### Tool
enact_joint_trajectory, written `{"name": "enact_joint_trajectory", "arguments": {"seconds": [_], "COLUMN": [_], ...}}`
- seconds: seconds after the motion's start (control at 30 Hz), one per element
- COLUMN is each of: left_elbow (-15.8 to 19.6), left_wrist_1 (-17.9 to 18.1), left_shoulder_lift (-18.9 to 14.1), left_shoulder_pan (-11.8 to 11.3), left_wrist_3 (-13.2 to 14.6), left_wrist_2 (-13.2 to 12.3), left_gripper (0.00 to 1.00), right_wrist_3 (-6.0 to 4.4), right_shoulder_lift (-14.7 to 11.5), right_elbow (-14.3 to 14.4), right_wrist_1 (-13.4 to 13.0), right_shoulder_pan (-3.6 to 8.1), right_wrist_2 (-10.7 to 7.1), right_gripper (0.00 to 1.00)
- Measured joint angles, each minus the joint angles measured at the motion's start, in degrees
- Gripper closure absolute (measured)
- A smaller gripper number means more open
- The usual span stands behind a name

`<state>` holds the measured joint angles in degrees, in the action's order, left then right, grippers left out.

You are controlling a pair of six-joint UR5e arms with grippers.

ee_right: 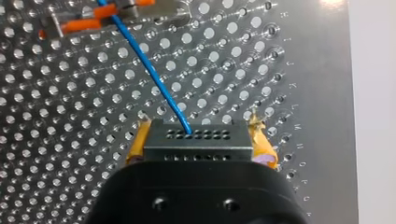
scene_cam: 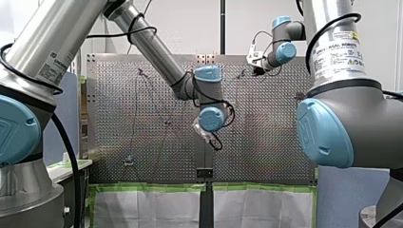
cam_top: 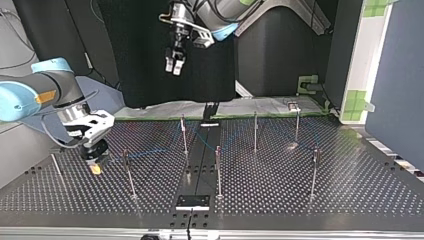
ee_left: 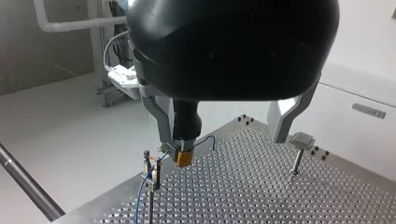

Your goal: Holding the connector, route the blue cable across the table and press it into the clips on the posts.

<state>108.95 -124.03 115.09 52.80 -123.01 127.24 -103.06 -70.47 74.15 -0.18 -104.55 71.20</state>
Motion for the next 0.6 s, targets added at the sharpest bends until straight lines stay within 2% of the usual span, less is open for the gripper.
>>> {"name": "enact_joint_trajectory", "arguments": {"seconds": [0.17, 0.6], "left_elbow": [2.6, 8.9], "left_wrist_1": [2.6, 8.9], "left_shoulder_lift": [0.1, 0.2], "left_shoulder_pan": [-2.0, -8.2], "left_wrist_3": [-0.5, 5.2], "left_wrist_2": [-1.9, -8.1], "left_gripper": [0.00, 0.00], "right_wrist_3": [0.03, 0.04], "right_shoulder_lift": [0.0, 0.4], "right_elbow": [0.0, 0.0], "right_wrist_1": [0.0, 0.0], "right_shoulder_pan": [0.00, 0.31], "right_wrist_2": [0.00, 0.00], "right_gripper": [1.00, 1.00]}}
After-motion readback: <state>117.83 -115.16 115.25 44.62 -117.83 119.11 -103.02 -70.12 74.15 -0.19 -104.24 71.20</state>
